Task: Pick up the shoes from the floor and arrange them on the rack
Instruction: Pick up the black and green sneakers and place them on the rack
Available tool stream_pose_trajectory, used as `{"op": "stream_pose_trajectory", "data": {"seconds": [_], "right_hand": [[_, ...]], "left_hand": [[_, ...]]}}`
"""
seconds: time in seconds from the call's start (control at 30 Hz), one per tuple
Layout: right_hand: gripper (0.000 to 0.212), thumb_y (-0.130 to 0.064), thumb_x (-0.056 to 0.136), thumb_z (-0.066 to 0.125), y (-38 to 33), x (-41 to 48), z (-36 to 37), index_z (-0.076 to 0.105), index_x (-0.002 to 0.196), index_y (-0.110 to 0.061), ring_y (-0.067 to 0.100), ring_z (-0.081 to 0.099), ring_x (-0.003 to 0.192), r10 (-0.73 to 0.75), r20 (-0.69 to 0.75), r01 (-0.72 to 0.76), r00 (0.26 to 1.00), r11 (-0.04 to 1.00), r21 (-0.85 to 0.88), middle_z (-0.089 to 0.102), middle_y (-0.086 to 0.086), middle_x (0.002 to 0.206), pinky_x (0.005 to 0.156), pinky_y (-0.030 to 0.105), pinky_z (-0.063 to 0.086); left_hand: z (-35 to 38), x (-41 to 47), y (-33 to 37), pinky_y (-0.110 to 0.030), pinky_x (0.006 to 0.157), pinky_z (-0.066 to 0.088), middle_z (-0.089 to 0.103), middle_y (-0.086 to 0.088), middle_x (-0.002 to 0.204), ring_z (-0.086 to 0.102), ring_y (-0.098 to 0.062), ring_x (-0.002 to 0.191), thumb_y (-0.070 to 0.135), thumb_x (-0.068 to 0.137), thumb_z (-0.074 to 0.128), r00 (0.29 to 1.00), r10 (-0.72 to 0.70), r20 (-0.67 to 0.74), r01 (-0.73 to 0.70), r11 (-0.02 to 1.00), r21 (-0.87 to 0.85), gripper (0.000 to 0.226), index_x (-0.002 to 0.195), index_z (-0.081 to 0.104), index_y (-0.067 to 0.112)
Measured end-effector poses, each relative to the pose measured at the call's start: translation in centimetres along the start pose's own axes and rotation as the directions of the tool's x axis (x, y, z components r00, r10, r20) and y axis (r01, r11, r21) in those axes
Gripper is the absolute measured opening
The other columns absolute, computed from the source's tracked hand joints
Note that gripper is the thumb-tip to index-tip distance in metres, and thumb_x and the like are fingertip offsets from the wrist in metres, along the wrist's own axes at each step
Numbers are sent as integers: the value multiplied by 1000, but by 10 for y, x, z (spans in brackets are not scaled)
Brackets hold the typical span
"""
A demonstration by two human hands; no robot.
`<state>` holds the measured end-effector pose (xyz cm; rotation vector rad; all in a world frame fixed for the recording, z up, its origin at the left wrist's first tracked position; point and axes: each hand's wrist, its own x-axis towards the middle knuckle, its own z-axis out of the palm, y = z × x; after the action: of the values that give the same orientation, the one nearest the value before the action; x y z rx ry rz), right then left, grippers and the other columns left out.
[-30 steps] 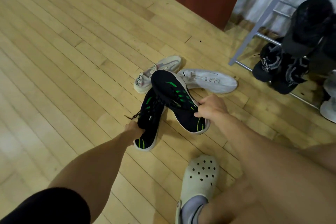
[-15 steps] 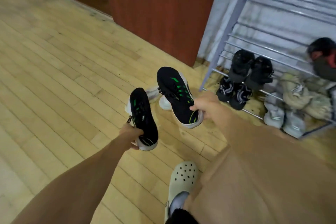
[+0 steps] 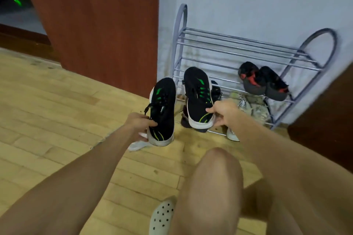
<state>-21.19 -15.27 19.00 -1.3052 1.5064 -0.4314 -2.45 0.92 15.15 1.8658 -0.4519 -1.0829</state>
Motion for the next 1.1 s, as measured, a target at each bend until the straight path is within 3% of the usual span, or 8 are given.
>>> {"op": "stream_pose_trajectory", "data": {"seconds": [0.1, 0.17, 0.27, 0.43, 0.57, 0.7, 0.9, 1.1], "right_hand": [[16, 5, 81, 69, -12, 21, -27, 57, 89, 2, 34, 65, 70, -2, -44, 6, 999, 995, 98, 66, 19, 88, 71, 52, 55], [15, 7, 82, 68, -19, 38, -41, 54, 79, 1, 30, 60, 62, 3, -65, 8, 998, 986, 164, 62, 18, 83, 66, 51, 54], [17, 7, 78, 71, -29, 75, -56, 55, 74, 3, 29, 61, 62, 23, -98, 0, 995, 972, 235, 65, 19, 87, 49, 43, 55], [17, -1, 75, 76, -42, 144, -70, 60, 79, 2, 35, 69, 74, 42, -159, -2, 986, 970, 245, 69, 22, 94, 54, 44, 58], [19, 0, 74, 77, -52, 192, -75, 63, 88, 3, 39, 72, 79, 51, -130, -10, 990, 955, 297, 70, 21, 98, 54, 45, 59], [32, 0, 77, 74, -57, 227, -71, 63, 107, 2, 38, 72, 80, 62, -112, -19, 992, 938, 347, 71, 20, 101, 62, 53, 60], [23, -15, 83, 73, -62, 238, -68, 62, 99, -3, 27, 67, 74, 29, -152, 8, 988, 972, 236, 65, 12, 94, 50, 38, 59], [30, -27, 93, 60, -64, 215, -58, 63, 112, -3, 25, 57, 92, -54, -139, 59, 989, 998, 34, 58, 11, 106, 71, 38, 59]], "left_hand": [[31, 21, 39, -50, 82, 54, 62, -13, 108, 59, -32, 95, 3, 85, 66, 997, 12, 79, -14, 1000, 26, 22, 105, 59, 0], [49, 37, 60, -49, 82, 55, 64, -11, 112, 62, -30, 93, 6, 84, 68, 992, 14, 126, -18, 1000, 23, 32, 114, 59, 1], [72, 69, 93, -50, 70, 59, 69, -17, 110, 67, -34, 92, 6, 76, 76, 993, 52, 102, -52, 999, 0, 37, 109, 64, -2], [109, 123, 148, -47, 68, 57, 66, -16, 105, 66, -32, 88, 4, 78, 74, 989, 106, 107, -105, 994, -17, 20, 92, 59, 3], [131, 166, 182, -47, 64, 57, 63, -13, 98, 64, -28, 78, 4, 82, 71, 985, 134, 109, -132, 991, -21, 29, 105, 52, 4], [149, 203, 203, -41, 52, 53, 57, -7, 83, 63, -26, 73, 6, 83, 69, 983, 152, 103, -157, 987, 36, 22, 81, 48, 12], [160, 227, 202, -38, 49, 52, 61, -14, 94, 64, -27, 72, 10, 89, 63, 987, 102, 124, -123, 976, 177, 17, 102, 55, 3], [159, 207, 193, -39, 78, 51, 64, -14, 115, 61, -31, 100, 29, 90, 61, 982, 163, 96, -176, 974, 143, 41, 121, 57, 2]]}}
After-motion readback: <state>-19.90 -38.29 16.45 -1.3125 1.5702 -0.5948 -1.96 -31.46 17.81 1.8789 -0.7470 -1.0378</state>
